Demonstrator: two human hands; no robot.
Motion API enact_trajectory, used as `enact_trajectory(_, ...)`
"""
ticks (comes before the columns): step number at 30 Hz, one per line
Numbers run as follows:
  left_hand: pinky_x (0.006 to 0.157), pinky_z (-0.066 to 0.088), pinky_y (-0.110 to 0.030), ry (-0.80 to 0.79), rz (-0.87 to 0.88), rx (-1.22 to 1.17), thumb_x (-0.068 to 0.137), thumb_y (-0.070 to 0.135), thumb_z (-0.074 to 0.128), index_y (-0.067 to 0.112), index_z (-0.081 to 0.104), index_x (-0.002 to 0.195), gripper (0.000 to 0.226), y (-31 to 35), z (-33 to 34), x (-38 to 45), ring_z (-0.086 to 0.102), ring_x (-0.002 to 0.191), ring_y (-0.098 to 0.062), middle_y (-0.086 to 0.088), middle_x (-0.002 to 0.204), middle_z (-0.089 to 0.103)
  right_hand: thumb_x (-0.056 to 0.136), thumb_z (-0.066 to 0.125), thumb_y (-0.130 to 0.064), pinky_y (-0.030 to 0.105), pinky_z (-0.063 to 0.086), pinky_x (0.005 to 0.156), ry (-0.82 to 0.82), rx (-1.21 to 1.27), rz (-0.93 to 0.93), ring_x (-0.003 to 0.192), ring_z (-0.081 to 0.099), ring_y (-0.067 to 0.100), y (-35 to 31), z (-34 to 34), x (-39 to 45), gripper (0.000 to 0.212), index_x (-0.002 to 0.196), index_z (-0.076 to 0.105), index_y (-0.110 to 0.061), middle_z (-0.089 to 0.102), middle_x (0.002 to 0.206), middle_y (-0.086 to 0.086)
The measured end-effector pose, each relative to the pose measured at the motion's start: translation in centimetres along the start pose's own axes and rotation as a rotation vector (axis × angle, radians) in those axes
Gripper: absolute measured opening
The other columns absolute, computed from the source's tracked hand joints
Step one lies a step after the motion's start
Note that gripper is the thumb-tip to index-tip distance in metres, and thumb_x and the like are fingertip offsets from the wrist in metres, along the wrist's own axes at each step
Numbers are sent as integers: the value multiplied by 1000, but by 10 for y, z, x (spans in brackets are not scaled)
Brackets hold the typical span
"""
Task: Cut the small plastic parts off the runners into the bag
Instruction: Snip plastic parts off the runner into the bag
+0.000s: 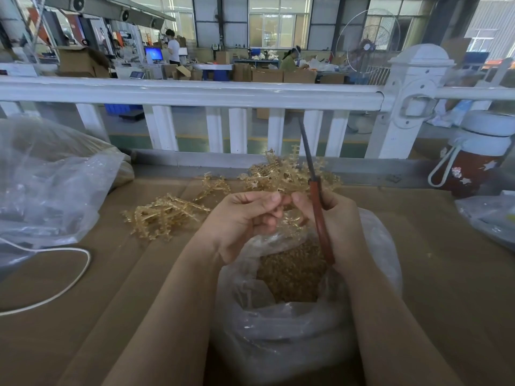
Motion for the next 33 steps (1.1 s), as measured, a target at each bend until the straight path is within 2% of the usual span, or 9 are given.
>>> enact_trajectory(3, 61, 54, -17, -11, -35, -137, 77, 23, 71, 7, 78, 92, 24, -3, 2, 0, 60, 57, -5, 2, 69, 67, 77, 84, -45, 43, 56, 71, 5, -107, 11, 74, 72, 23, 7, 3, 2, 30, 81, 78, -16, 75, 76, 3)
enact_trajectory(7, 62, 56, -17, 82, -73, -231, 78, 21, 70, 8, 76, 91, 19, -8, -7, 1, 62, 58, -4, 2, 70, 68, 67, 82, -62, 25, 45, 60, 21, -178, -1, 57, 64, 0, 12, 3, 4, 39, 72, 75, -24, 71, 65, -10)
enact_trajectory(12, 63, 55, -17, 189, -118, -317, 87, 21, 66, 12, 77, 80, 16, -14, -18, 0, 60, 57, -4, 3, 70, 65, 58, 73, -77, 32, 50, 61, 65, -185, 4, 54, 60, 4, 12, -3, 4, 62, 75, 71, -17, 68, 63, -3)
enact_trajectory(17, 56, 55, -15, 226, -176, -579, 77, 23, 70, 11, 76, 75, 14, -18, -21, 0, 60, 55, 0, 5, 68, 66, 62, 77, -70, 34, 56, 72, 13, -176, -6, 70, 70, 11, 11, 1, 3, 56, 81, 74, -17, 75, 78, -1)
enact_trajectory(20, 54, 55, -16, 278, -176, -701, 76, 21, 71, 9, 76, 76, 13, -21, -30, -1, 63, 57, -1, 2, 70, 70, 73, 81, -58, 36, 55, 71, 1, -194, -11, 68, 69, 14, 11, 1, 4, 43, 79, 74, -15, 73, 75, 3)
enact_trajectory(24, 56, 56, -15, 346, -155, -596, 72, 21, 73, 11, 76, 64, 13, -21, -40, -2, 66, 56, -1, 1, 71, 73, 61, 73, -73, 47, 56, 74, 7, -185, -62, 74, 68, 26, 3, -1, 2, 70, 83, 72, -6, 71, 76, 11)
enact_trajectory(26, 60, 56, -16, 375, -140, -533, 76, 19, 72, 13, 76, 67, 12, -21, -42, -1, 67, 57, -1, 1, 73, 74, 65, 76, -68, 49, 56, 77, 3, -190, -78, 76, 68, 27, 2, -1, 2, 64, 82, 72, -7, 71, 77, 12)
enact_trajectory(29, 61, 58, -16, 402, -103, -468, 83, 14, 70, 13, 74, 85, 4, -18, -44, -2, 69, 61, -2, 2, 76, 76, 65, 80, -68, 42, 53, 68, -15, -243, -84, 68, 66, 15, 5, 0, 3, 53, 78, 71, -17, 70, 73, 2)
enact_trajectory(33, 67, 59, -18, 382, -27, -365, 71, 11, 71, 11, 73, 100, 29, -8, -44, -1, 71, 69, -5, -1, 85, 77, 57, 65, -84, 23, 42, 61, -47, -417, -124, 74, 61, -9, 6, 8, 1, 49, 79, 66, -40, 67, 78, -29)
Point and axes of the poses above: each hand's wrist, its own x-axis towards the middle knuckle, its own z-axis out of the palm, y = z × x, the point moved 10 cm from there along x, towards the middle knuckle
